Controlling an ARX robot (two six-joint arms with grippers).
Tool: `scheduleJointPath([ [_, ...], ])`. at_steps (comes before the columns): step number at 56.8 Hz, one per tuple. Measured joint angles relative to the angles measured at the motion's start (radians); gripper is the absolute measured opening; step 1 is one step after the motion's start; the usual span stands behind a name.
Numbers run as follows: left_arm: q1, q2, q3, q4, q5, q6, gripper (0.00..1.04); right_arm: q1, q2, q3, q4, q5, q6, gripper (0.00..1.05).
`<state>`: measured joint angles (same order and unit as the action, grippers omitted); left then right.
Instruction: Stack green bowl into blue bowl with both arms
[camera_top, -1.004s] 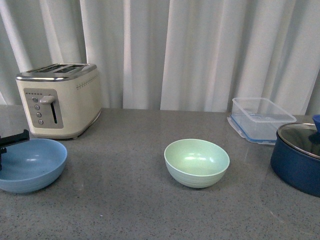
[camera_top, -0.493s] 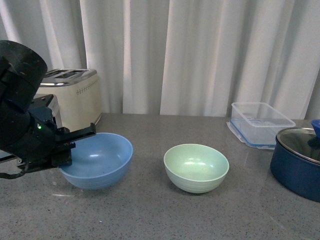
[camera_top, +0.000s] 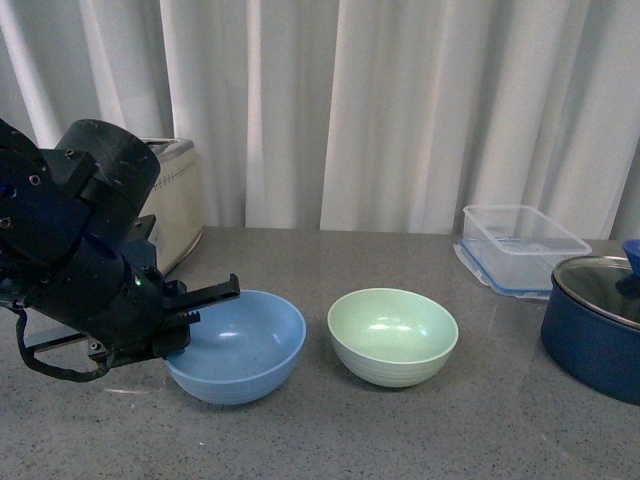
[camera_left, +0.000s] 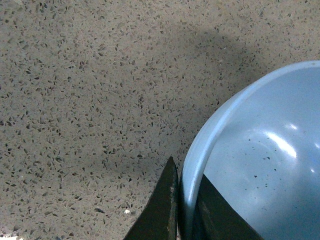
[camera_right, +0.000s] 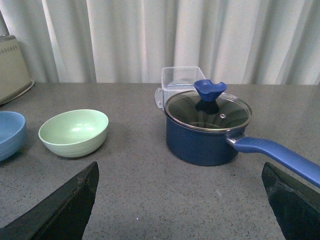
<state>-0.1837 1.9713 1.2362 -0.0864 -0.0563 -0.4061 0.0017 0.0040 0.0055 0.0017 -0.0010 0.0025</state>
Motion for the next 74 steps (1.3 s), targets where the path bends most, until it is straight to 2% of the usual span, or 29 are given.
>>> scheduleJointPath([
  [3,0.0,0.006,0.002,-0.001,0.003,-0.001,0.04,0.0,0.0,0.0,0.0,0.0,0.0,0.95],
  [18,0.0,0.012,0.01,-0.01,0.029,0.0,0.44,0.0,0.0,0.0,0.0,0.0,0.0,0.95],
  [32,0.008,-0.074,-0.018,-0.007,0.132,-0.006,0.84,0.0,0.0,0.0,0.0,0.0,0.0,0.95],
  [38,0.023,-0.211,-0.106,0.093,0.182,-0.006,1.0,0.0,0.0,0.0,0.0,0.0,0.0,0.95],
  [41,0.028,-0.29,-0.177,0.199,0.141,0.002,0.97,0.0,0.0,0.0,0.0,0.0,0.0,0.95],
  [43,0.03,-0.36,-0.257,0.35,0.071,0.043,0.96,0.0,0.0,0.0,0.0,0.0,0.0,0.95],
  [45,0.031,-0.394,-0.325,0.525,-0.016,0.114,0.89,0.0,0.0,0.0,0.0,0.0,0.0,0.95],
  [47,0.034,-0.415,-0.379,0.645,-0.059,0.163,0.83,0.0,0.0,0.0,0.0,-0.001,0.0,0.95],
  [49,0.041,-0.438,-0.451,0.774,-0.072,0.234,0.76,0.0,0.0,0.0,0.0,0.0,0.0,0.95],
  [53,0.054,-0.472,-0.565,0.909,-0.069,0.313,0.63,0.0,0.0,0.0,0.0,0.0,0.0,0.95],
  [57,0.066,-0.512,-0.657,0.959,-0.057,0.354,0.51,0.0,0.0,0.0,0.0,0.0,0.0,0.95],
  [62,0.086,-0.607,-0.785,0.995,-0.038,0.381,0.28,0.0,0.0,0.0,0.0,0.0,0.0,0.95],
  [69,0.103,-0.689,-0.885,1.008,-0.02,0.391,0.04,0.0,0.0,0.0,0.0,0.0,0.0,0.95],
  [74,0.113,-0.744,-0.944,1.009,-0.011,0.396,0.04,0.0,0.0,0.0,0.0,0.0,0.0,0.95],
])
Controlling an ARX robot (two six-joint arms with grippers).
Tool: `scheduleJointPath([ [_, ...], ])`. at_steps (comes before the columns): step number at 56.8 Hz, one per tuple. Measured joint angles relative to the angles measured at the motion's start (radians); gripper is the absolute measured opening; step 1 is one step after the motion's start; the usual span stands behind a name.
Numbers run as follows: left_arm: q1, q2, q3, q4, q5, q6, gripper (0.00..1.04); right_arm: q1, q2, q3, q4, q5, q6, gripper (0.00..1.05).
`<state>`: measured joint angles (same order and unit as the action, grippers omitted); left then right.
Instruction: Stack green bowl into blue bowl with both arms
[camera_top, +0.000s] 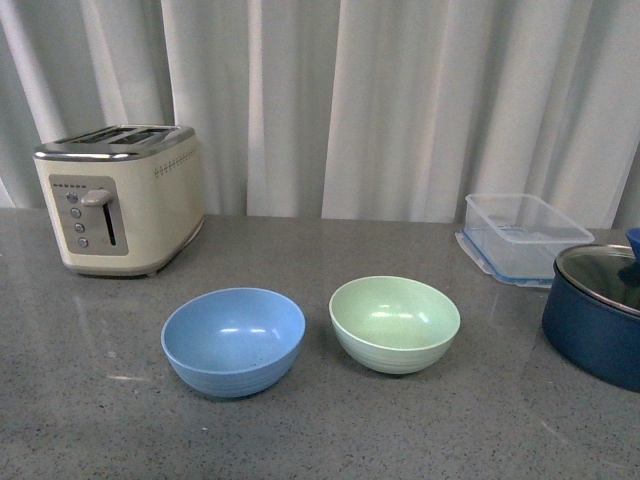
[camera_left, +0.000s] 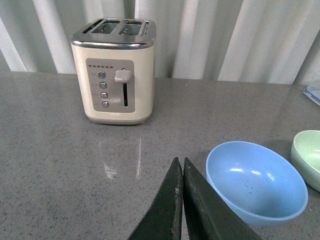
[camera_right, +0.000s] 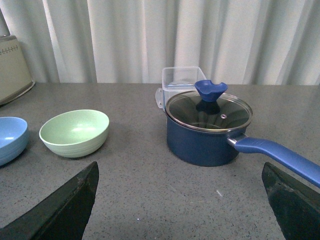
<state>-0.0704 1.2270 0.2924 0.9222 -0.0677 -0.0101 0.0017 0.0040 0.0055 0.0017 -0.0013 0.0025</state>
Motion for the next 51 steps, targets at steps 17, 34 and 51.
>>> scheduleJointPath([
  [17,0.068,-0.193,-0.141,-0.049,0.064,0.002,0.04,0.0,0.0,0.0,0.0,0.0,0.0,0.95],
  [34,0.068,-0.356,-0.251,-0.095,0.065,0.002,0.04,0.0,0.0,0.0,0.0,0.0,0.0,0.95],
  [51,0.068,-0.575,-0.27,-0.286,0.065,0.002,0.04,0.0,0.0,0.0,0.0,0.0,0.0,0.95],
])
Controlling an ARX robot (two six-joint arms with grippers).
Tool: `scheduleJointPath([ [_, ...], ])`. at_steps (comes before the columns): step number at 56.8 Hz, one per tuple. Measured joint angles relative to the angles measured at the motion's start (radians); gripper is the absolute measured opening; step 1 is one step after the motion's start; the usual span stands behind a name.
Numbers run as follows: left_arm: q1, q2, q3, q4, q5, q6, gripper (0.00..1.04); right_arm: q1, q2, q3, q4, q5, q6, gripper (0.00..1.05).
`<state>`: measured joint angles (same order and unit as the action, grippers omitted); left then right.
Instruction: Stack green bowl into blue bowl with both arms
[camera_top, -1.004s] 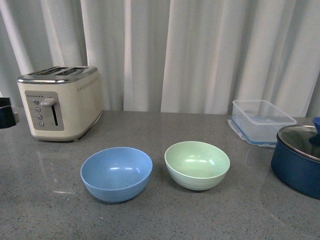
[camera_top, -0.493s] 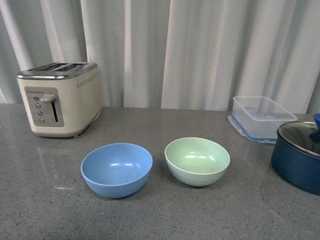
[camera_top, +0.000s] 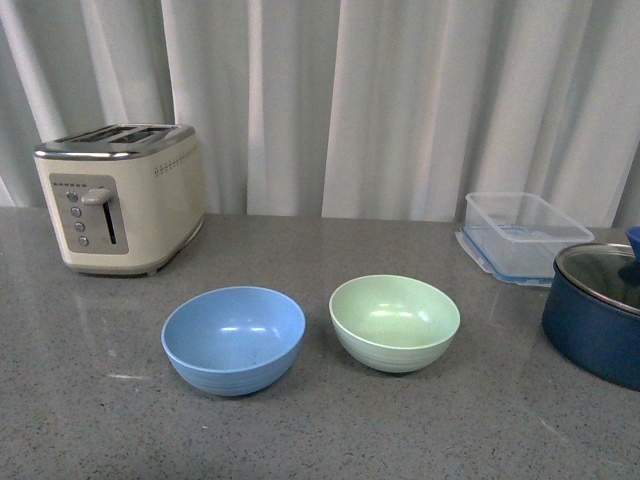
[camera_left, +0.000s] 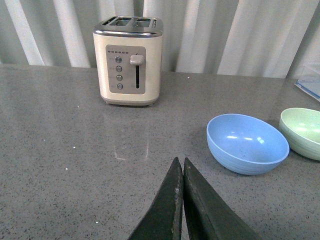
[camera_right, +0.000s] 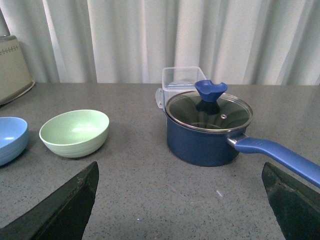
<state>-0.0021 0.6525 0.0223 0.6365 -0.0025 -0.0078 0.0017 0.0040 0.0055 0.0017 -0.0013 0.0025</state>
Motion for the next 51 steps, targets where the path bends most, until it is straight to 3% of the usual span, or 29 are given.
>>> scheduleJointPath([
  [51,0.0,-0.432,-0.001,-0.412,0.0,0.0,0.04,0.0,0.0,0.0,0.0,0.0,0.0,0.95],
])
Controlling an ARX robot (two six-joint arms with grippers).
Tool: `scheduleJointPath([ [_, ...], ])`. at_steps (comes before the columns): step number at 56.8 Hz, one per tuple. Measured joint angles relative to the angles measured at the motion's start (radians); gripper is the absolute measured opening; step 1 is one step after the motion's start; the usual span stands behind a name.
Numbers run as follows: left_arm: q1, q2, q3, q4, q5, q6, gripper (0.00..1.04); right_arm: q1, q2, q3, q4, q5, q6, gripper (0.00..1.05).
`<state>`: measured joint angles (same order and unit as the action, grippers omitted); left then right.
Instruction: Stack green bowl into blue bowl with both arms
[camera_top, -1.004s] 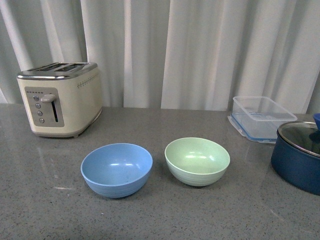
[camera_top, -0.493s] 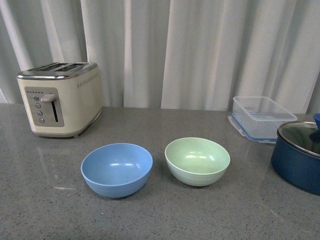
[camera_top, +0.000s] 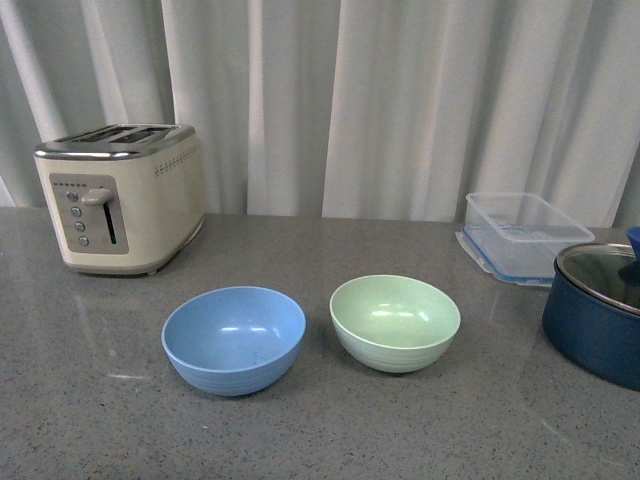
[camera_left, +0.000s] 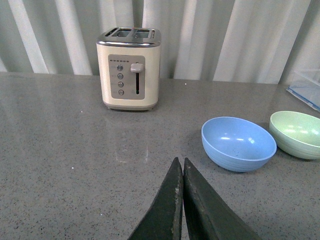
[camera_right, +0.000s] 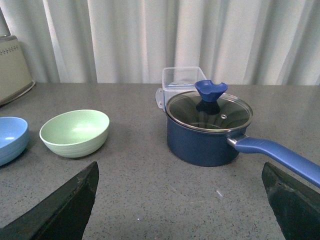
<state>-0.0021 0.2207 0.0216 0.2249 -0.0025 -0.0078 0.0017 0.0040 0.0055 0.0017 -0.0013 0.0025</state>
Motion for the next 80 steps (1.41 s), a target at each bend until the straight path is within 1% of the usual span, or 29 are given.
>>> scheduleJointPath([
  [10,0.0,-0.047,0.0,-0.047,0.0,0.0,0.04,0.0,0.0,0.0,0.0,0.0,0.0,0.95],
  [16,0.0,-0.177,0.0,-0.211,0.001,0.0,0.04,0.0,0.0,0.0,0.0,0.0,0.0,0.95],
  [26,0.0,-0.216,0.0,-0.224,0.002,0.0,0.04,0.0,0.0,0.0,0.0,0.0,0.0,0.95],
  [28,0.0,-0.217,0.0,-0.224,0.002,0.0,0.08,0.0,0.0,0.0,0.0,0.0,0.0,0.95],
  [31,0.0,-0.217,0.0,-0.224,0.002,0.0,0.18,0.0,0.0,0.0,0.0,0.0,0.0,0.95],
  [38,0.0,-0.217,0.0,-0.224,0.002,0.0,0.38,0.0,0.0,0.0,0.0,0.0,0.0,0.95],
  [42,0.0,-0.217,0.0,-0.224,0.002,0.0,0.52,0.0,0.0,0.0,0.0,0.0,0.0,0.95],
  [46,0.0,-0.217,0.0,-0.224,0.002,0.0,0.63,0.0,0.0,0.0,0.0,0.0,0.0,0.95],
  [52,0.0,-0.217,0.0,-0.224,0.002,0.0,0.86,0.0,0.0,0.0,0.0,0.0,0.0,0.95],
  [53,0.0,-0.217,0.0,-0.224,0.002,0.0,0.88,0.0,0.0,0.0,0.0,0.0,0.0,0.95],
  [56,0.0,-0.217,0.0,-0.224,0.002,0.0,0.99,0.0,0.0,0.0,0.0,0.0,0.0,0.95],
  [57,0.0,-0.217,0.0,-0.224,0.002,0.001,1.0,0.0,0.0,0.0,0.0,0.0,0.0,0.95],
  [61,0.0,-0.217,0.0,-0.224,0.002,0.001,0.97,0.0,0.0,0.0,0.0,0.0,0.0,0.95],
  [74,0.0,-0.217,0.0,-0.224,0.002,0.002,0.98,-0.001,0.0,0.0,0.0,-0.004,-0.002,0.95],
  [76,0.0,-0.217,0.0,-0.224,0.002,0.002,0.98,-0.01,0.005,0.0,0.003,-0.047,-0.014,0.95],
  [78,0.0,-0.217,0.0,-0.224,0.002,0.002,0.98,-0.018,0.021,0.002,0.014,-0.116,-0.023,0.95],
  [80,0.0,-0.217,0.0,-0.224,0.002,0.002,0.98,-0.016,0.046,0.008,0.03,-0.15,-0.024,0.95],
])
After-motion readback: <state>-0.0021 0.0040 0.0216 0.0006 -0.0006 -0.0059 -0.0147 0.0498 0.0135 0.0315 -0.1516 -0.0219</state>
